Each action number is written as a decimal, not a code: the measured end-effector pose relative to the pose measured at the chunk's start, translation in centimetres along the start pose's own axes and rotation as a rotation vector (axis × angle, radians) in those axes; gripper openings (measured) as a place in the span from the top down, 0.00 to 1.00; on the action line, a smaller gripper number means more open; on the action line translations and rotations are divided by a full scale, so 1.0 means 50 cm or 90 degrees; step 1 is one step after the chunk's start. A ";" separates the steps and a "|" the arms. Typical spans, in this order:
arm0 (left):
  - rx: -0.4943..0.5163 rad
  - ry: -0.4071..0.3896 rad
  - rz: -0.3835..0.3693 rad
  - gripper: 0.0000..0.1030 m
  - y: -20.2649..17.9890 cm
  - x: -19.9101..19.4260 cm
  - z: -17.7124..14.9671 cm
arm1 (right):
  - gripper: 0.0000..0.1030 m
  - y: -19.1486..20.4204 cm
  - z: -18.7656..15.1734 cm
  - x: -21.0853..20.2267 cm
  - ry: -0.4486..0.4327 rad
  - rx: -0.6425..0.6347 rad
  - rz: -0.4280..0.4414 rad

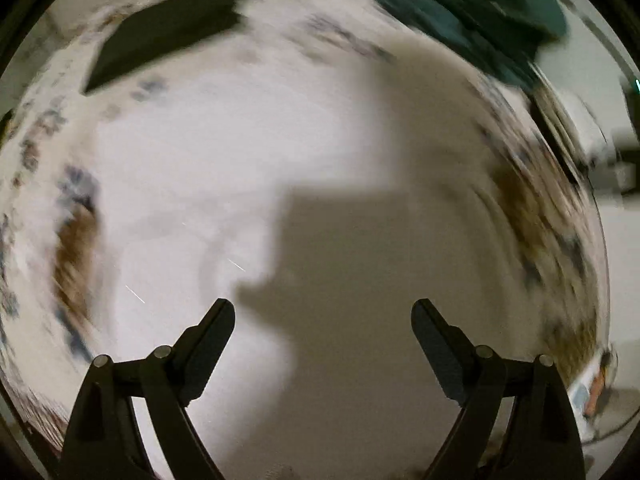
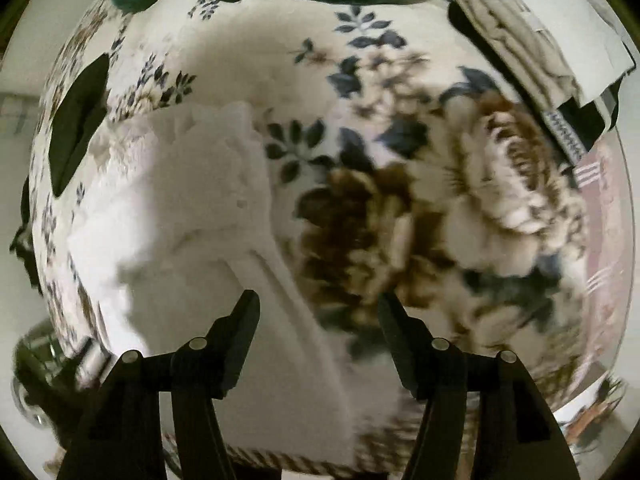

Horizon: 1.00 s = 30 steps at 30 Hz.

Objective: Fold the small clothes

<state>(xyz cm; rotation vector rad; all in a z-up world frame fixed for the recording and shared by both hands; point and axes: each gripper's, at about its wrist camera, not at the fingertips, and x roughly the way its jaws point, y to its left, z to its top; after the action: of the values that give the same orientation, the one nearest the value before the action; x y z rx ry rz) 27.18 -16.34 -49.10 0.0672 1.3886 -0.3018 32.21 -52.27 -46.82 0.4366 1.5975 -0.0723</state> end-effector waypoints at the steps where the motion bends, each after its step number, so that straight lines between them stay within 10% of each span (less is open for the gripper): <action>1: -0.006 0.017 -0.012 0.12 -0.044 0.010 -0.025 | 0.38 -0.015 0.008 -0.009 0.007 -0.018 0.003; 7: -0.046 0.144 -0.060 0.12 -0.306 0.134 -0.154 | 0.40 -0.060 0.092 -0.025 0.018 -0.125 0.018; 13: -0.039 0.148 -0.029 0.16 -0.405 0.216 -0.143 | 0.40 -0.003 0.222 0.046 0.035 -0.166 0.077; 19: -0.048 0.106 0.053 0.92 -0.422 0.245 -0.132 | 0.40 0.100 0.361 0.189 0.089 -0.167 0.143; 24: -0.108 0.066 0.011 0.98 -0.380 0.213 -0.133 | 0.40 0.133 0.403 0.320 0.188 -0.114 0.171; 27: -0.128 0.039 -0.001 0.98 -0.363 0.168 -0.135 | 0.84 0.160 0.391 0.306 0.164 -0.136 0.173; 30: -0.165 0.009 -0.023 0.98 -0.329 0.105 -0.141 | 0.87 0.193 0.374 0.256 0.135 -0.168 0.161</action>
<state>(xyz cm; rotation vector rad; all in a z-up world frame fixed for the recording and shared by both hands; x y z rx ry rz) 17.12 -31.45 -53.37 -0.1698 1.4331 -0.1496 52.89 -46.15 -58.75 0.4466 1.7172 0.3839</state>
